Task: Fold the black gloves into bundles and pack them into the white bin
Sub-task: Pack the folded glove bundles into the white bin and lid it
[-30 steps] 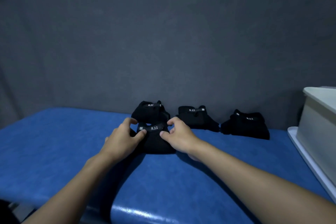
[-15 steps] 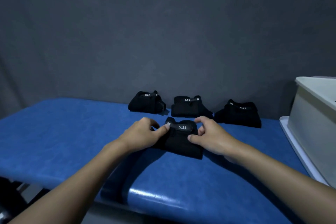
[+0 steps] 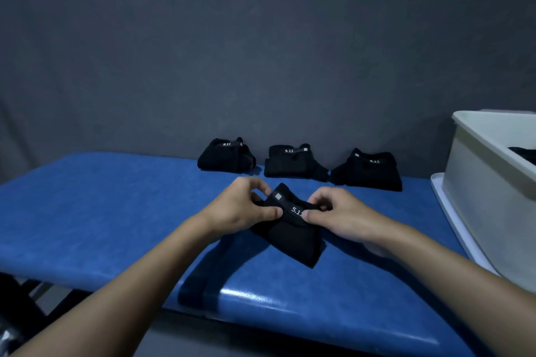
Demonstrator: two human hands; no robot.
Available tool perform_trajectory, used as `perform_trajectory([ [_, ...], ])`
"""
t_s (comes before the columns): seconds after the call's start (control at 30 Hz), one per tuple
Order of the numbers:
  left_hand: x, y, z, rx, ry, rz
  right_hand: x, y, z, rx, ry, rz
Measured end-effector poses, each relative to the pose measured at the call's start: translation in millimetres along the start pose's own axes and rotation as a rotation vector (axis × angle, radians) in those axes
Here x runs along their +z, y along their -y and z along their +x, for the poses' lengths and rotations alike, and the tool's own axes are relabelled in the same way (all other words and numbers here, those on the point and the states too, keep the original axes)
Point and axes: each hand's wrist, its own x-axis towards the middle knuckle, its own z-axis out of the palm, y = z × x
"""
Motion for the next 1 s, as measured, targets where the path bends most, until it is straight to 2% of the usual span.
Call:
perform_trajectory([
  [0.37, 2.7, -32.8, -8.3, 0.26, 0.036, -0.084, -26.3, -1.7, -20.7, 0.028, 0.197, 0.315],
  [0.47, 4.6, -36.8, -9.7, 0.28, 0.058, -0.056, -27.9, -2.0, -25.2, 0.015, 0.225, 0.273],
  [0.6, 6.3, -30.8, -12.7, 0.205, 0.083, 0.006, -23.6, -0.4, -30.9, 0.028, 0.181, 0.193],
  [0.73, 2.7, -25.9, -21.4, 0.031, -0.09, 0.254, -16.9, 0.2, -33.6, 0.036, 0.089, 0.177],
  [0.83, 5.5, -21.3, -30.1, -0.1, -0.059, 0.321, -8.3, -1.9, -35.3, 0.035, 0.039, 0.125],
  [0.93, 12.4, -15.2, -32.7, -0.124, -0.05, 0.246, -1.4, -3.2, -39.3, 0.011, 0.015, 0.136],
  [1.0, 17.1, -17.7, -34.5, -0.112, -0.082, 0.09, -0.1, -4.5, -41.5, -0.013, 0.011, 0.166],
])
